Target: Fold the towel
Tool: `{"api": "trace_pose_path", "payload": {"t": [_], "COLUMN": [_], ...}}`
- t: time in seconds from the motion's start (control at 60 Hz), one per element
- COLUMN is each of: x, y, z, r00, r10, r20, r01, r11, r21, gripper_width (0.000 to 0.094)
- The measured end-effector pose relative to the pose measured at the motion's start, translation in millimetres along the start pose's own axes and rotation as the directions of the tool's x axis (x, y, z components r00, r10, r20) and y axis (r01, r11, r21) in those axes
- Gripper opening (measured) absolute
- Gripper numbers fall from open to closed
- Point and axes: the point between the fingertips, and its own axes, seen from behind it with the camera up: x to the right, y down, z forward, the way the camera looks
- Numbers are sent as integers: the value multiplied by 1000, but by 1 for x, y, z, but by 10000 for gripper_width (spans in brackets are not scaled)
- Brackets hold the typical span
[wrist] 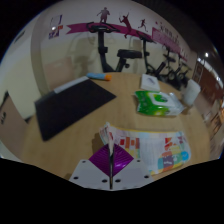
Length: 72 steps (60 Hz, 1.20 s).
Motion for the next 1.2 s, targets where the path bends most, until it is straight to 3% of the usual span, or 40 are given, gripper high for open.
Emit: {"api": "trace_pose_path", "payload": {"t": [0.083,0.183,0.283,0.367,0.633,0.667,0.833,0.867,1.05,1.2], "x": [-24,-18,22,68,163,165,193,193,177,149], "y": [-15,-47,-66,-66,-11,-2,10,5,-19,-16], "z": [-33,-75,-94,-90,-33,-26,-33,-43,-144,-234], "r00": [989,963,952,964,981,981,979,979,986,990], "r10": [89,181,238,231,195,192,189,191,165,126], "r20": [122,201,192,133,1,3,-71,-63,-28,-61], "r01": [-90,-193,-254,-242,-195,-191,-193,-193,-164,-123], "r11": [996,980,965,967,981,981,980,981,986,991], "r21": [3,41,59,76,-19,-35,-45,-29,29,53], "gripper_width": [11,12,24,25,50,97,885,845,848,855]}}
